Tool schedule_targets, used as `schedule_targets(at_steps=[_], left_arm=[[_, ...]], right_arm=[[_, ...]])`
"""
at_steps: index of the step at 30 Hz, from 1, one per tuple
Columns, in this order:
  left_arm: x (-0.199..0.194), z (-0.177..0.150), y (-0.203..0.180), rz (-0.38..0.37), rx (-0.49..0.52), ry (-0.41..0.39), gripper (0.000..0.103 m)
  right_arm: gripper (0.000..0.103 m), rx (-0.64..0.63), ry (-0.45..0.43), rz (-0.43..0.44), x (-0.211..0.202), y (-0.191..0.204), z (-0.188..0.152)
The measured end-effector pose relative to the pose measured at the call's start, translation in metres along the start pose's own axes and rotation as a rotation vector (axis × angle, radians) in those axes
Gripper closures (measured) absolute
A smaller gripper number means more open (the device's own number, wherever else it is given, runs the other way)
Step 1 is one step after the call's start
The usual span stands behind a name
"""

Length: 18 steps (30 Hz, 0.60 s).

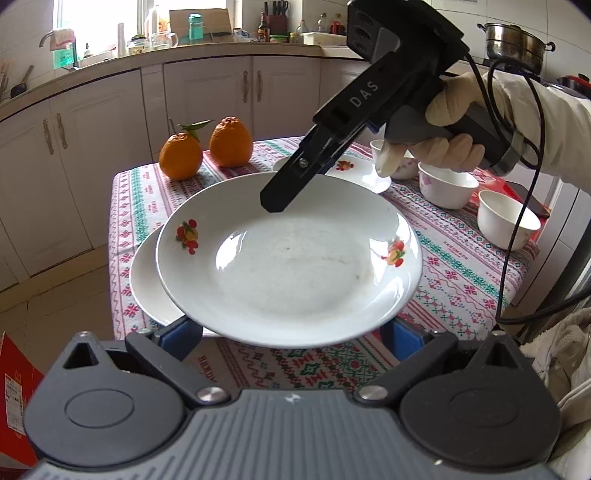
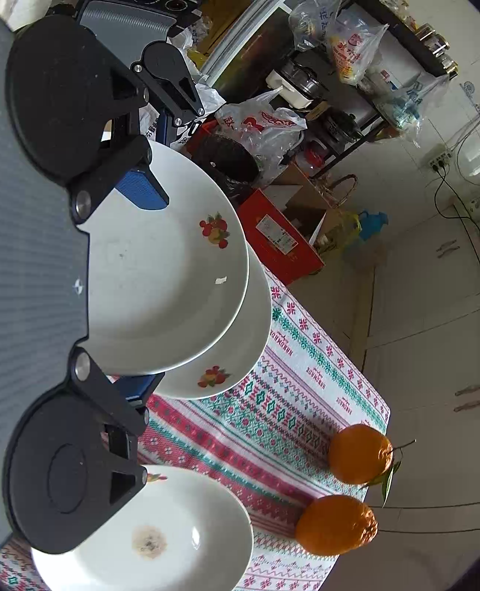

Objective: Organize plates and bowls
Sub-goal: 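Lower the held plate onto the other white plate with both tools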

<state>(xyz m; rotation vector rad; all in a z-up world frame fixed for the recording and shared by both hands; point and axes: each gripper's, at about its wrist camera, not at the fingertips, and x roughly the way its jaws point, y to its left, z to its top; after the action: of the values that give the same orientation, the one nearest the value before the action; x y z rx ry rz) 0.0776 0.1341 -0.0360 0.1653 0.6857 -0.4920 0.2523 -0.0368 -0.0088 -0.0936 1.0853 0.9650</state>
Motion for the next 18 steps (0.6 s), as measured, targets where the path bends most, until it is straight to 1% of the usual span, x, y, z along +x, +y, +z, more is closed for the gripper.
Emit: schedule_targets(at_steps=[4, 8, 18], left_arm=[[0.0, -0.001, 0.012, 0.018, -0.023, 0.005, 0.002], [0.003, -0.001, 0.021, 0.022, -0.043, 0.012, 0.002], [0.011, 0.001, 0.033, 0.018, -0.063, 0.014, 0.001]], right_arm=[[0.01, -0.001, 0.01, 0.018, 0.018, 0.0, 0.011], [0.01, -0.001, 0.019, 0.014, 0.032, 0.001, 0.02], [0.01, 0.009, 0.034, 0.0, 0.05, -0.007, 0.024]])
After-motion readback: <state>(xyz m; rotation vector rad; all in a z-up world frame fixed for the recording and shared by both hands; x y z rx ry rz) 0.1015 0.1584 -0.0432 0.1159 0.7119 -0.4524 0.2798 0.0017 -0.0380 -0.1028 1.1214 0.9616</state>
